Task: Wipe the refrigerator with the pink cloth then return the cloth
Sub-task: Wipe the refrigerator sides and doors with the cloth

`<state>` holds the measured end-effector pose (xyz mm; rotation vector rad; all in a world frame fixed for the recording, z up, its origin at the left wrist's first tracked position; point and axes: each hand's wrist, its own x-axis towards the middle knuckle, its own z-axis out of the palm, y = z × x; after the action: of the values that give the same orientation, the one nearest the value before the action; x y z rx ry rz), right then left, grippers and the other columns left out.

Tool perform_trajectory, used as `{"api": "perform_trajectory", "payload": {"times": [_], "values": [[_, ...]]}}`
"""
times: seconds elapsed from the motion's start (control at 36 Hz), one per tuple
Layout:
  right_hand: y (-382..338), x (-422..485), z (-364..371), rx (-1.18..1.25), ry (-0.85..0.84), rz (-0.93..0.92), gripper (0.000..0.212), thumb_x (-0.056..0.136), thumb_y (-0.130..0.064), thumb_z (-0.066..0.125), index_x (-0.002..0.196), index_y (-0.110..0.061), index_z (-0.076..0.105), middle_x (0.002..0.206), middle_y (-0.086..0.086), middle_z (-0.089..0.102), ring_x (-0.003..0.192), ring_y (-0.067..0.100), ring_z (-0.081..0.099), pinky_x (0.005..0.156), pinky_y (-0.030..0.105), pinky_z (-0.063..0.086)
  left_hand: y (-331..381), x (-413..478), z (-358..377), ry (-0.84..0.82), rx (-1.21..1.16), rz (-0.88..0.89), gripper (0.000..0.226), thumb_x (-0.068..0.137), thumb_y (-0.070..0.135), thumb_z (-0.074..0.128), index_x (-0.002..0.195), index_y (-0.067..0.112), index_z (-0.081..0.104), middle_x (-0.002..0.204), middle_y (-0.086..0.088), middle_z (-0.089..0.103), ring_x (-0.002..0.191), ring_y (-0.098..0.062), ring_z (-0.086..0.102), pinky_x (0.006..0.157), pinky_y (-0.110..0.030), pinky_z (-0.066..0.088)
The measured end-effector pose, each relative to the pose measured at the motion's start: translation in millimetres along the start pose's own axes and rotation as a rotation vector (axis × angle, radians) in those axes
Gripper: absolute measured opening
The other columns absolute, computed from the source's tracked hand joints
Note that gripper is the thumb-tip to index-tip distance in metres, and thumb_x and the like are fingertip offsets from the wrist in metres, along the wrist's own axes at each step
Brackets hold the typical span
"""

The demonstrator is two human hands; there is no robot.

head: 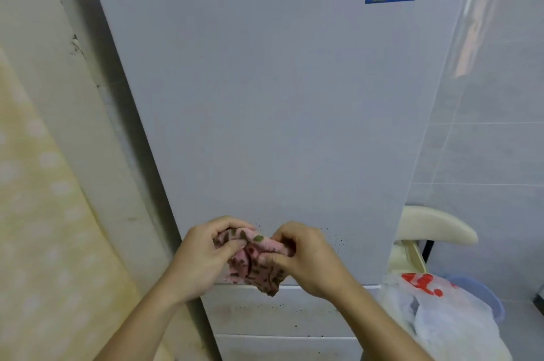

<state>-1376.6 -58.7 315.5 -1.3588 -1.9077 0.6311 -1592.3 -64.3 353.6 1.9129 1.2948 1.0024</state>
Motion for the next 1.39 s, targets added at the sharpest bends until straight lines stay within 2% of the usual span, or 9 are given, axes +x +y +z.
{"api": "perform_trajectory", "payload": {"times": [0.14,0.25,0.36,0.5,0.69,0.86,1.08,1.17,1.39], "values": [[3,-16,-13,0.312,-0.12,0.134,0.024,0.082,-0.039,0.089,0.087,-0.023,0.071,0.093,0.003,0.073,0.089,0.02,0.071,0.081,0.036,0.06,-5,-14,-4,0.02,0.007,-0.103,0.013,0.087,0.021,0.084,0.089,0.032,0.077,0.086,0.004,0.078,0.079,-0.016,0.075,0.071,-0.031,0.061],[-5,-29,-20,0.506,-0.184,0.206,0.021,0.085,-0.032,0.086,0.086,-0.018,0.071,0.085,-0.003,0.075,0.089,0.016,0.075,0.083,0.031,0.058,-5,-22,-10,-0.017,-0.052,-0.116,0.012,0.084,0.021,0.086,0.088,0.02,0.074,0.077,0.009,0.074,0.07,-0.004,0.069,0.066,-0.015,0.051],[-14,-39,-18,0.7,-0.193,0.264,0.031,0.086,-0.033,0.082,0.107,-0.01,0.078,0.106,0.013,0.077,0.106,0.031,0.074,0.097,0.04,0.057,-9,-29,-23,-0.08,-0.455,-0.219,0.031,0.072,0.015,0.084,0.101,0.012,0.074,0.087,-0.004,0.076,0.085,-0.017,0.074,0.075,-0.024,0.059],[-31,-49,-8,0.8,-0.067,0.293,0.025,0.07,-0.027,0.089,0.089,-0.014,0.079,0.092,0.011,0.075,0.091,0.025,0.074,0.087,0.036,0.055,-15,-35,-24,-0.136,-0.806,-0.295,0.04,0.079,0.002,0.072,0.119,0.004,0.07,0.105,-0.012,0.077,0.098,-0.023,0.075,0.086,-0.031,0.062],[-46,-72,1,0.655,0.193,0.276,0.026,0.075,-0.03,0.085,0.086,-0.01,0.073,0.073,-0.005,0.066,0.078,0.008,0.067,0.082,0.022,0.052,-22,-45,-17,-0.12,-0.397,-0.174,0.022,0.108,0.021,0.055,0.108,0.012,0.075,0.105,-0.001,0.081,0.103,-0.014,0.076,0.093,-0.024,0.054],[-41,-86,-3,0.444,0.257,0.332,0.053,0.084,-0.056,0.07,0.084,-0.004,0.072,0.091,0.015,0.075,0.091,0.021,0.073,0.1,0.042,0.057,-9,-49,-4,-0.124,-0.373,-0.194,0.031,0.111,0.03,0.046,0.106,0.013,0.071,0.093,0.006,0.079,0.084,0.0,0.075,0.065,-0.009,0.053],[-26,-77,0,0.452,0.139,0.37,0.041,0.099,-0.05,0.063,0.101,-0.01,0.053,0.093,-0.004,0.067,0.077,0.008,0.068,0.073,0.021,0.054,-3,-35,27,-0.095,-0.44,-0.26,0.034,0.111,0.043,0.043,0.115,0.024,0.071,0.115,0.011,0.077,0.115,-0.007,0.07,0.11,-0.039,0.049],[-7,-79,0,0.43,0.013,0.412,0.046,0.088,-0.042,0.082,0.115,-0.017,0.056,0.114,0.002,0.073,0.104,0.013,0.074,0.091,0.035,0.061,-4,-29,36,-0.088,-0.41,-0.305,0.036,0.11,0.046,0.044,0.114,0.023,0.071,0.102,0.008,0.08,0.099,-0.011,0.076,0.091,-0.039,0.057],[-1,-59,-6,0.993,0.086,0.461,0.045,0.082,-0.016,0.081,0.121,-0.001,0.064,0.112,0.022,0.076,0.101,0.038,0.077,0.087,0.047,0.065,-29,-16,39,0.112,-0.306,-0.268,0.026,0.108,0.036,0.055,0.104,0.021,0.075,0.09,0.01,0.08,0.085,-0.004,0.075,0.07,-0.013,0.054]]}}
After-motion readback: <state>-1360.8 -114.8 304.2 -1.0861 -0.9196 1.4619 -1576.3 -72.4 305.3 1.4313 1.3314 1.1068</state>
